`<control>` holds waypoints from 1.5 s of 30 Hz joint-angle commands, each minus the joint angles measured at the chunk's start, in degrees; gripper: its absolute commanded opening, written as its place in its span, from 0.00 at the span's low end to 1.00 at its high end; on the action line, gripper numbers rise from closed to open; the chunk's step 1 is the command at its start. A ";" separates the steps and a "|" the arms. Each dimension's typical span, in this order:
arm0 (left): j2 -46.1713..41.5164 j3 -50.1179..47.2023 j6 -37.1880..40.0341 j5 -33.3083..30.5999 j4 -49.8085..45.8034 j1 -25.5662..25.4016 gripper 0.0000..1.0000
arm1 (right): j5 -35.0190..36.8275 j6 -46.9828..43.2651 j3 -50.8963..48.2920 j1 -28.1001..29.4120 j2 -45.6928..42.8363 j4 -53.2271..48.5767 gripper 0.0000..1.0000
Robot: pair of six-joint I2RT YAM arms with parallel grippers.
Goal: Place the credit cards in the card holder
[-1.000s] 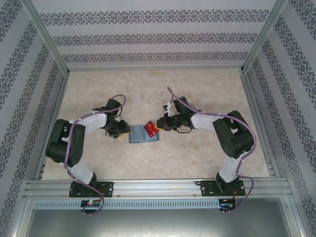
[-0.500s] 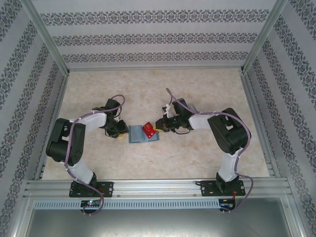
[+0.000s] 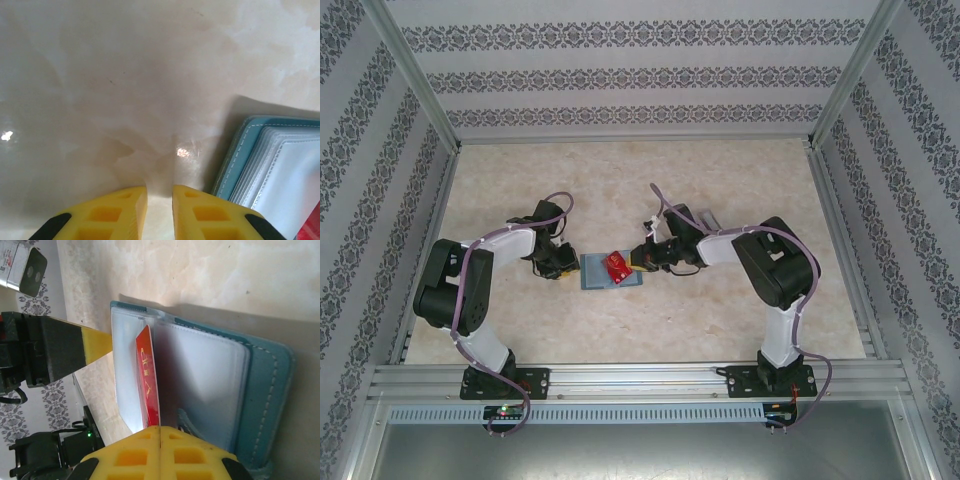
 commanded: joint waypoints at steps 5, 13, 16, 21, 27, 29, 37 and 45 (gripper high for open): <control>5.23 -4.18 -0.71 8.98 7.25 -1.95 0.18 | 9.97 5.91 -3.86 3.35 -0.58 8.60 0.00; 4.99 -6.55 -1.40 10.93 9.45 -2.64 0.13 | 18.56 9.31 -7.74 6.27 -2.24 14.99 0.00; 5.18 -7.36 -1.94 11.94 10.69 -3.03 0.13 | 21.00 9.80 -8.21 7.11 -2.43 15.38 0.00; 5.10 -8.20 -2.25 12.38 11.46 -3.35 0.10 | 24.22 11.14 -9.10 7.93 -2.56 16.49 0.00; 5.25 -8.48 -2.20 12.82 11.77 -3.65 0.10 | 26.42 12.19 -8.68 8.96 -2.43 16.95 0.00; 5.23 -8.63 -2.29 13.02 11.96 -3.79 0.10 | 27.55 12.82 -8.68 9.43 -2.52 17.18 0.00; 5.45 -8.80 -2.67 13.38 12.34 -3.98 0.09 | 27.72 15.33 -5.83 11.19 -0.28 18.21 0.00; 5.34 -9.26 -3.73 14.34 13.65 -4.05 0.09 | 27.55 17.34 -2.85 14.74 0.99 16.46 0.00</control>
